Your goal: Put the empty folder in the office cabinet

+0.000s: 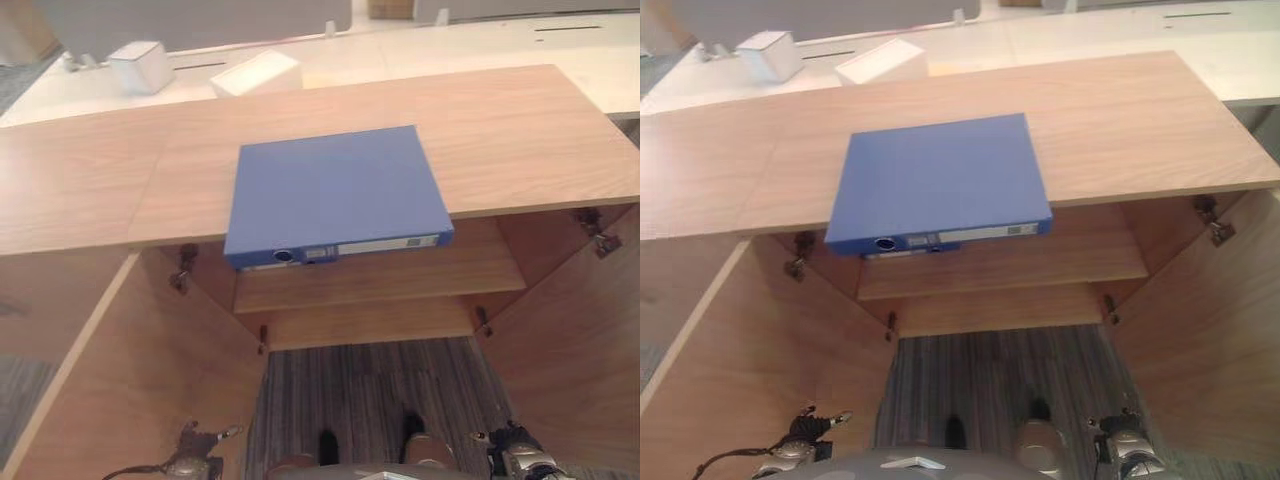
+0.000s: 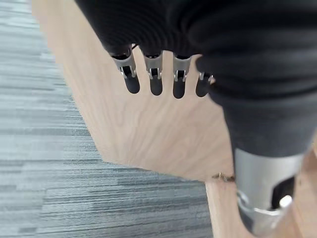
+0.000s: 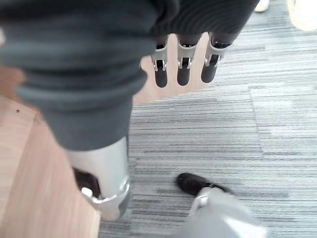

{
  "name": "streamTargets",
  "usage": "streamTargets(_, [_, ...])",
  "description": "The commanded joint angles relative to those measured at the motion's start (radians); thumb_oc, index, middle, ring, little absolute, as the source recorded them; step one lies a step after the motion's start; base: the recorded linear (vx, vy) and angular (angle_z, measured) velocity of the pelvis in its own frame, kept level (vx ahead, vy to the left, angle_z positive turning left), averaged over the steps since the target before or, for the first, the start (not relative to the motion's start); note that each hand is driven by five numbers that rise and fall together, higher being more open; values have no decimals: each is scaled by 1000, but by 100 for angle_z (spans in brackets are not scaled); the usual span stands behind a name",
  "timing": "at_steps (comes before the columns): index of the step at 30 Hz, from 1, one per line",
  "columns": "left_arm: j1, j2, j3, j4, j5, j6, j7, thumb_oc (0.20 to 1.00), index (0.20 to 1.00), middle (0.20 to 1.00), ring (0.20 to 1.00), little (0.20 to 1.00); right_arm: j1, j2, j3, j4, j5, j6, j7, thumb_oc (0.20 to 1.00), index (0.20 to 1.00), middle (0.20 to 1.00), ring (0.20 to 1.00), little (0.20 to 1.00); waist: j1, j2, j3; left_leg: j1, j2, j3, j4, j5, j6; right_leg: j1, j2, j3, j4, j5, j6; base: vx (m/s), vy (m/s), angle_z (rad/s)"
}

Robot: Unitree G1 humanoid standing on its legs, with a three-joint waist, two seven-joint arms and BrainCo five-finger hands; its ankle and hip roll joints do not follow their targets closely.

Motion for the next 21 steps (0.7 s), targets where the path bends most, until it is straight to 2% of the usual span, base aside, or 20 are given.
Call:
streamTargets(1, [9,23,11,14,-61,-36,36,1000,1000,1000,1000,1000,-37,-9,17,31,41,-26,-27,1000,1000,1000,1000,1000,2,-40,-50,-32,-3,-73,-11,-78,-55,26,39,-2,-202,46,12,10,-80,-13])
streamTargets(2, [42,12,13,-62,-76,-47,40,1000,1000,1000,1000,1000,-19,-11,14,33,35,-25,-33,1000,1000,1000,1000,1000,7,-47,-68,-28,-1,-72,-11,-80,-59,58,45,-18,-232,42,11,25,-58,-5])
streamTargets(10, [50,-10,-10,-113,-80,-44,56,1000,1000,1000,1000,1000,11,-22,-14,81,18,-10,-54,1000,1000,1000,1000,1000,1,-54,-79,-23,8,-88,-11,-69,-73,83,51,-38,-235,27,3,-15,-20,8])
streamTargets(13, [67,-3,-3,-213,-82,-47,78,1000,1000,1000,1000,1000,38,-23,-29,114,2,2,-61,1000,1000,1000,1000,1000,3,-60,-86,-14,17,-96,-11,-65,-79,103,52,-48,-235,20,-2,8,-27,12])
streamTargets(16, [117,24,11,-423,-1,-53,114,1000,1000,1000,1000,1000,61,-15,-51,127,1,4,-71,1000,1000,1000,1000,1000,12,-68,-90,-6,25,-105,-11,-64,-84,117,53,-56,-231,13,-4,10,-15,9])
streamTargets(17, [119,24,12,-426,0,-52,114,1000,1000,1000,1000,1000,62,-15,-50,127,1,4,-71,1000,1000,1000,1000,1000,12,-68,-90,-6,25,-105,-11,-64,-84,117,53,-57,-231,13,-4,0,0,0])
streamTargets(19, [149,29,42,-518,42,-63,153,1000,1000,1000,1000,1000,76,-7,-63,132,3,4,-78,1000,1000,1000,1000,1000,19,-75,-92,0,29,-109,-11,-64,-85,126,53,-61,-230,9,-4,11,-19,5])
streamTargets(21, [183,20,89,-592,24,-73,180,1000,1000,1000,1000,1000,90,-1,-69,130,2,6,-79,1000,1000,1000,1000,1000,24,-79,-93,6,32,-109,-11,-64,-86,134,53,-63,-230,5,-5,6,-6,2])
